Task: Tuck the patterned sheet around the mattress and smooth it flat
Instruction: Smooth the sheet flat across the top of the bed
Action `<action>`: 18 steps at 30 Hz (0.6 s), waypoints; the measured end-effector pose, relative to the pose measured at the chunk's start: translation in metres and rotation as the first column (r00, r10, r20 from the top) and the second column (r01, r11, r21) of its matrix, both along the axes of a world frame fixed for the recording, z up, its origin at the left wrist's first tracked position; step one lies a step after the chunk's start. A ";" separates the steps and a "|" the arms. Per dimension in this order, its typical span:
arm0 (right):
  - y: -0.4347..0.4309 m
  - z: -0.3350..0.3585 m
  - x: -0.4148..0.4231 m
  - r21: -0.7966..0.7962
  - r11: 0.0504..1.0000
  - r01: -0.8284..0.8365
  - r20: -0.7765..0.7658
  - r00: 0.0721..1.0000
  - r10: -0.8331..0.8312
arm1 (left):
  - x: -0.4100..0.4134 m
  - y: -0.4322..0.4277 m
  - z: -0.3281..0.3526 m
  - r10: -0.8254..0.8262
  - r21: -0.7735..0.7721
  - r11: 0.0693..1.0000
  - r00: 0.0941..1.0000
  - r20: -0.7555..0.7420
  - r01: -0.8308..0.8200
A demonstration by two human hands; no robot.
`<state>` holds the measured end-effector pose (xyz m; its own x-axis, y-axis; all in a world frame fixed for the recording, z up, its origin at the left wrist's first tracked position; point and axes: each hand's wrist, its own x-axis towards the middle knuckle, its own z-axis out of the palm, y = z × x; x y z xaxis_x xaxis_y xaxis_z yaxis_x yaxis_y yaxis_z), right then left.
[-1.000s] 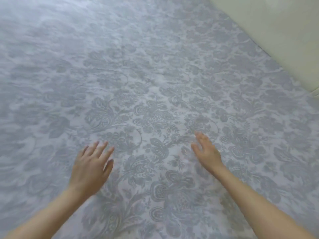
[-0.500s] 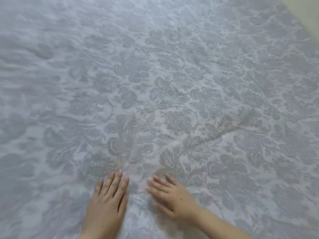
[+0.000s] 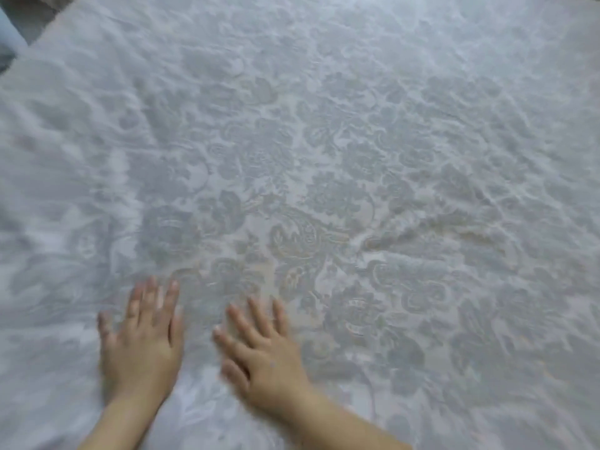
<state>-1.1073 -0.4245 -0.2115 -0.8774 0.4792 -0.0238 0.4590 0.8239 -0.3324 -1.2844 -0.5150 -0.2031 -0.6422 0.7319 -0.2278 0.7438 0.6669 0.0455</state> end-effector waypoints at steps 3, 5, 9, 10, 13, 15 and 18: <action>-0.062 0.014 0.015 -0.141 0.914 -0.380 0.058 0.919 0.390 | 0.008 -0.090 0.012 0.027 0.013 1.000 0.998 0.060 -0.028; -0.040 0.026 0.016 -0.180 0.855 -0.487 0.029 0.866 0.500 | 0.008 -0.102 0.020 -0.017 0.017 1.000 0.994 0.105 0.015; 0.075 0.044 -0.030 -0.110 0.986 0.121 -0.088 0.987 -0.131 | -0.049 -0.066 0.033 -0.043 0.081 0.996 0.998 0.055 0.038; 0.107 0.047 -0.044 -0.123 0.924 0.361 -0.051 0.928 -0.370 | -0.072 -0.050 0.035 -0.054 0.100 0.994 0.998 0.010 0.053; 0.153 0.039 -0.103 -0.041 0.704 0.709 0.262 0.688 -0.677 | -0.156 -0.033 0.032 0.043 0.074 0.997 0.996 -0.084 -0.037; 0.119 0.026 -0.168 0.039 0.789 0.613 0.301 0.746 -0.594 | -0.201 -0.063 0.016 0.186 -0.016 0.982 0.973 -0.136 -0.190; -0.010 0.004 -0.259 -0.039 0.991 0.130 0.158 0.980 -0.123 | -0.221 -0.114 0.011 0.332 0.035 0.942 0.919 -0.213 -0.333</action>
